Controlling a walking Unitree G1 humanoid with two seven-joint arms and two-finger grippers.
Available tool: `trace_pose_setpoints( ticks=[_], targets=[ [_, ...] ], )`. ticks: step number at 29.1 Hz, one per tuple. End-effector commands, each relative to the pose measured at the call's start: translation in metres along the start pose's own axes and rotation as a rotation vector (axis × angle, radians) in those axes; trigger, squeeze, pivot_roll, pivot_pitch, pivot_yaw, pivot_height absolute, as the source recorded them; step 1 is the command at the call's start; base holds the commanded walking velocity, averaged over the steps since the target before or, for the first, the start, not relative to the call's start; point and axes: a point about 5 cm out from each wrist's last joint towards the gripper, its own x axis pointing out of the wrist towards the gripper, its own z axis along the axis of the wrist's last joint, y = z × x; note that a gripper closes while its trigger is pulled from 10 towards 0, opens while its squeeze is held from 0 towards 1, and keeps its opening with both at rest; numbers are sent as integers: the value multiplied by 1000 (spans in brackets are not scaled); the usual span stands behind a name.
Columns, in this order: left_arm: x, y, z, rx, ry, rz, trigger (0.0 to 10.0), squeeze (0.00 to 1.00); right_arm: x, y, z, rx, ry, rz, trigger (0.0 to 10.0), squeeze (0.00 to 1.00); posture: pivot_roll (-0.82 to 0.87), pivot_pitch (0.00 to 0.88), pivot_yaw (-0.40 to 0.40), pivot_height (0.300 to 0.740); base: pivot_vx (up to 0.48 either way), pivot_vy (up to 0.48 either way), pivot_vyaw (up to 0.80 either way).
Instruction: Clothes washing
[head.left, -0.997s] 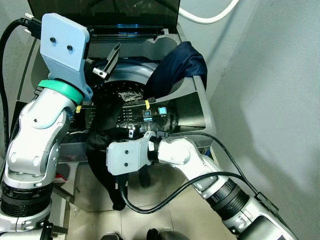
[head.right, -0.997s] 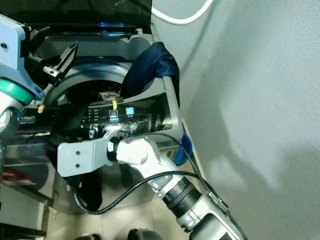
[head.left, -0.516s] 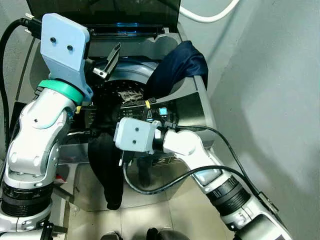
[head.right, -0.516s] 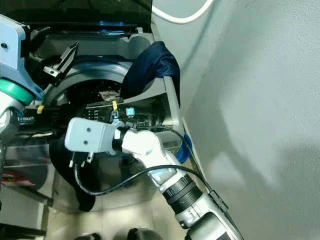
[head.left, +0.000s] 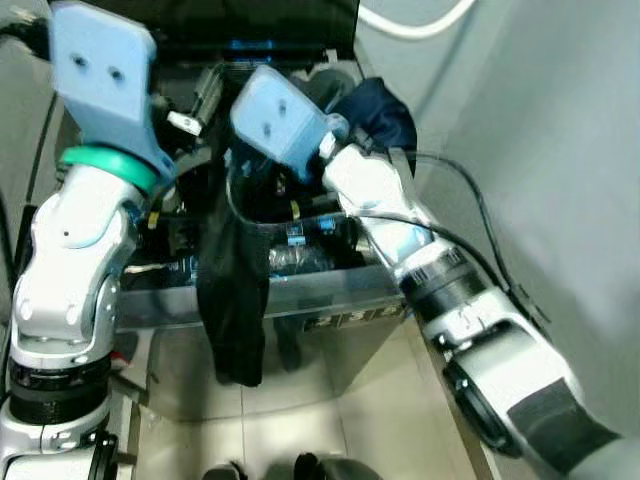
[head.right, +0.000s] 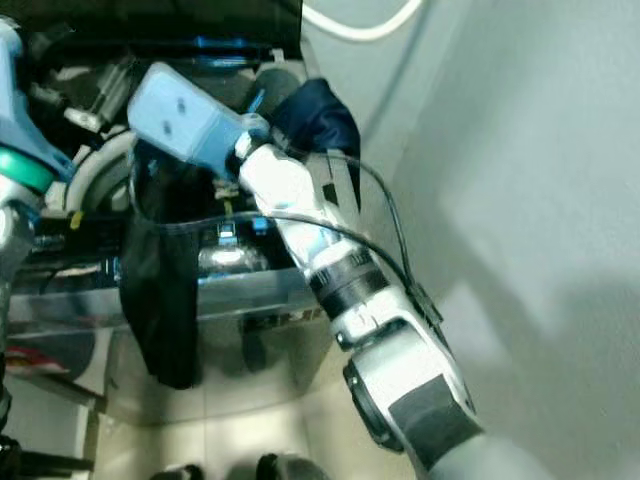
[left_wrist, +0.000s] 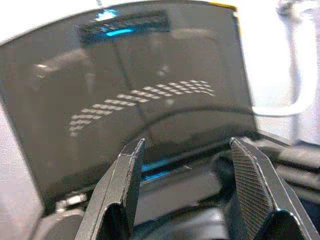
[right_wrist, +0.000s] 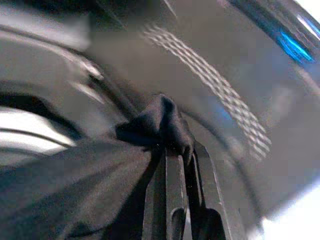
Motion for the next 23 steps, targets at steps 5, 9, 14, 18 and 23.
trace_pose_setpoints(
  ticks=[5,9,14,18,23],
  targets=[
    [0,10,3,29,-23,90,10000,0,13,-30,2,-28,91,-306,10000,0,129,97,-38,740,0,0,0],
    [-2,10,2,37,-17,85,10000,0,14,-37,2,-55,108,-395,10000,0,132,100,-39,740,0,0,0],
    [-5,7,0,35,1,58,10000,0,9,-7,-14,-106,151,-198,10000,0,120,106,-35,740,0,0,0],
    [-5,5,-1,33,3,52,10000,0,6,7,-20,-138,157,-104,10000,0,115,110,-31,740,0,0,0],
    [-1,3,-5,27,8,42,10000,0,-7,39,-29,-78,103,147,10000,1000,109,112,-22,740,0,0,0]
  ],
)
